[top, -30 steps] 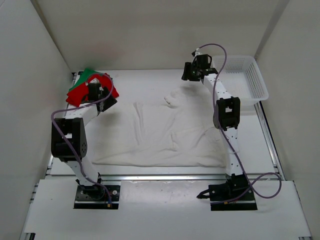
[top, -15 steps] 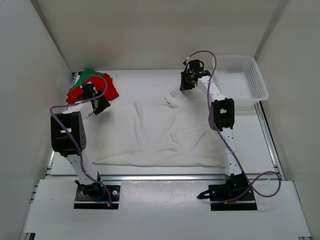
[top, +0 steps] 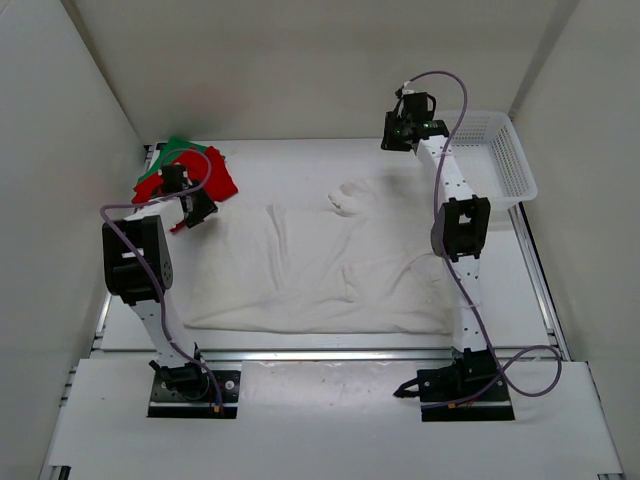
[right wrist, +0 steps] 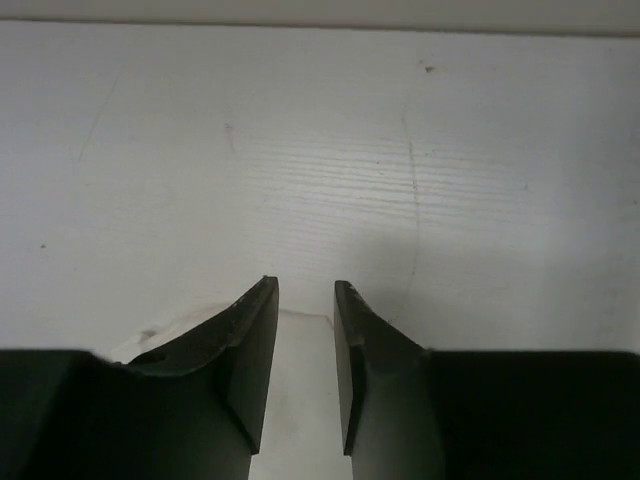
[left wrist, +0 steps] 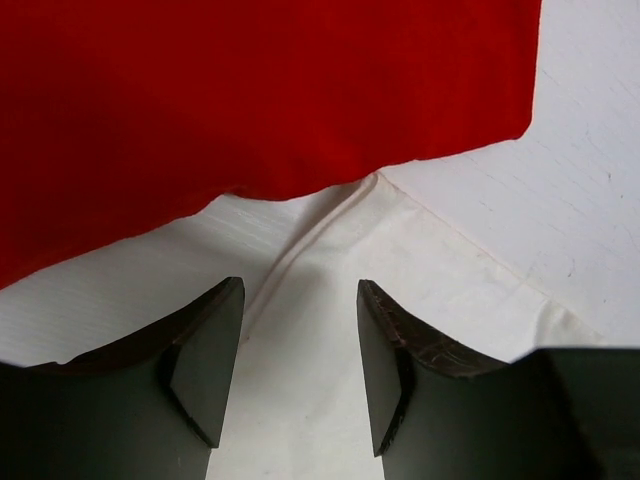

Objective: Fold and stack the t-shirts
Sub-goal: Grap the side of the flattened tshirt furthest away from the robot with both arms

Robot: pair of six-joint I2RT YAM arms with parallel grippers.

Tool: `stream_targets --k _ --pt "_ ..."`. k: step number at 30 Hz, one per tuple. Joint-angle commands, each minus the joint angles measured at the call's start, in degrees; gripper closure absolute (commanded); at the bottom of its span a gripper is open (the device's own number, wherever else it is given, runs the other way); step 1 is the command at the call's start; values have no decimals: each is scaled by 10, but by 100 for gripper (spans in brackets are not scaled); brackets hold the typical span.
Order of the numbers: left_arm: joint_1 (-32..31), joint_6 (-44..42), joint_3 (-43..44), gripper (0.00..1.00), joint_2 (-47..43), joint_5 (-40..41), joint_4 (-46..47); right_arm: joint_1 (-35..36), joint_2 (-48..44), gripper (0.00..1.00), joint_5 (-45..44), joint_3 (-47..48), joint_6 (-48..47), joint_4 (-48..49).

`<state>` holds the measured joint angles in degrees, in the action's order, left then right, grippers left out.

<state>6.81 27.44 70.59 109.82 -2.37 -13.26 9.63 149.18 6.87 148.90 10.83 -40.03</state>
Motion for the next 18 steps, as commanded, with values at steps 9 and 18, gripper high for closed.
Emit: stream_targets --k 9,18 --pt "-14 -16 14 38 6 -3 11 38 31 53 38 -19 -47 6" --pt "-13 -14 7 39 3 -7 16 55 53 55 40 -24 -54 -6"
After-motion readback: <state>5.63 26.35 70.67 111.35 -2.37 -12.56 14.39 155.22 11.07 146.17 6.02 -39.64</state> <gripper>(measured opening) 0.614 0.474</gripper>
